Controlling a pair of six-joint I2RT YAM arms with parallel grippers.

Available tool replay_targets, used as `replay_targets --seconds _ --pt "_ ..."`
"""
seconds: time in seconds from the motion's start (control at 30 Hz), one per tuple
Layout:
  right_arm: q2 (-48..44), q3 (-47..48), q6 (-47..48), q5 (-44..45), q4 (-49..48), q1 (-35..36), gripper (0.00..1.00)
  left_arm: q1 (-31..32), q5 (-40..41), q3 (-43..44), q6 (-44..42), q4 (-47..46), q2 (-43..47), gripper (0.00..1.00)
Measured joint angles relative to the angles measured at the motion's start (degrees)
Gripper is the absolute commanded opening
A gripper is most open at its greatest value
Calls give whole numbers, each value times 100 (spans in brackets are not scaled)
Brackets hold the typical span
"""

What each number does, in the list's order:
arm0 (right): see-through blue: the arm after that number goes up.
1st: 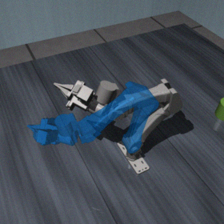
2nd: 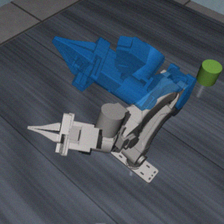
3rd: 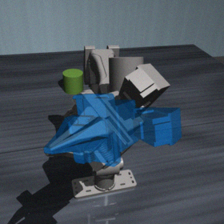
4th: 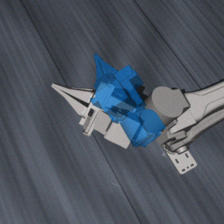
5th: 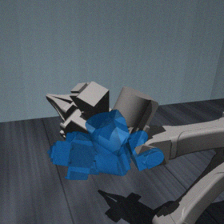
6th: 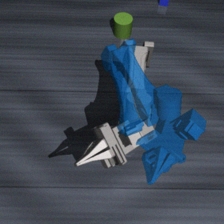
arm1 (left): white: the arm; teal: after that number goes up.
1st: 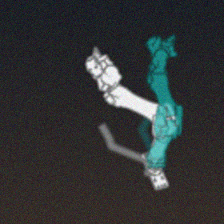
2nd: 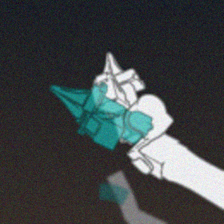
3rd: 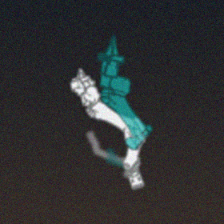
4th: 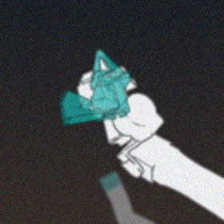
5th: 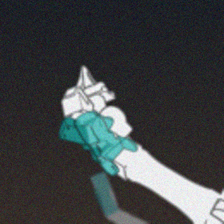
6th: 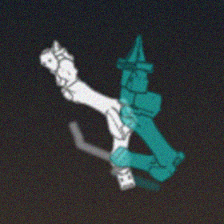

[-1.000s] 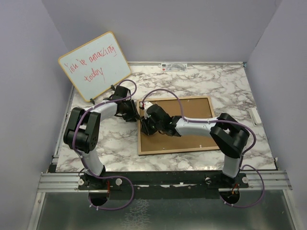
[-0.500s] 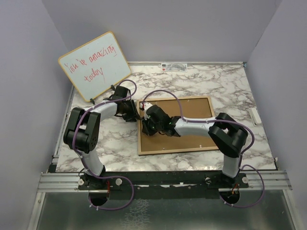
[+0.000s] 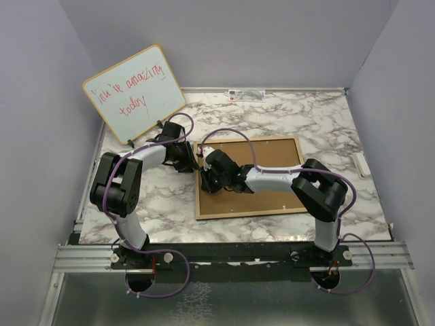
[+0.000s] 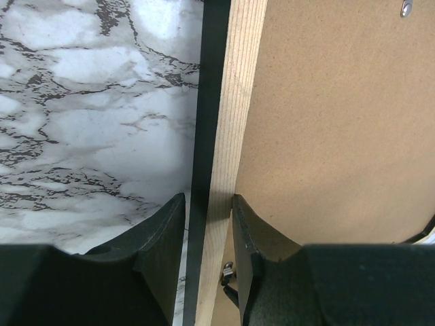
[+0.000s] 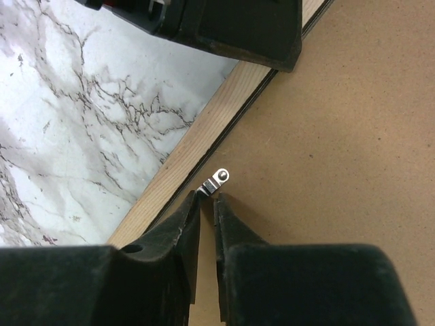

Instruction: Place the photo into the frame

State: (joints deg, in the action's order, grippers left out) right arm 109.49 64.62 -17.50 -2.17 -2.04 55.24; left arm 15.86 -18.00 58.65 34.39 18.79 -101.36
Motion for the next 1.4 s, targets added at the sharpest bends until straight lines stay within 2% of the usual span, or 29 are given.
replay_targets --seconds 0.13,0.3,0.63,0.9,1.17,1.4 --pt "-13 0 -4 -2 -15 0 29 0 0 -4 0 -7 0 35" --pt "-203 -111 -48 2 -22 0 30 0 0 -7 -2 -11 2 35" --pt "-339 -131 -114 44 -37 -17 26 0 0 -9 0 -11 2 35" --pt "0 39 -111 42 28 -17 27 0 0 -22 0 -28 11 35" --pt "129 205 -79 48 66 -22 18 0 0 -28 0 -31 11 35" --pt "162 251 0 48 90 -22 17 0 0 -28 -2 -31 11 35"
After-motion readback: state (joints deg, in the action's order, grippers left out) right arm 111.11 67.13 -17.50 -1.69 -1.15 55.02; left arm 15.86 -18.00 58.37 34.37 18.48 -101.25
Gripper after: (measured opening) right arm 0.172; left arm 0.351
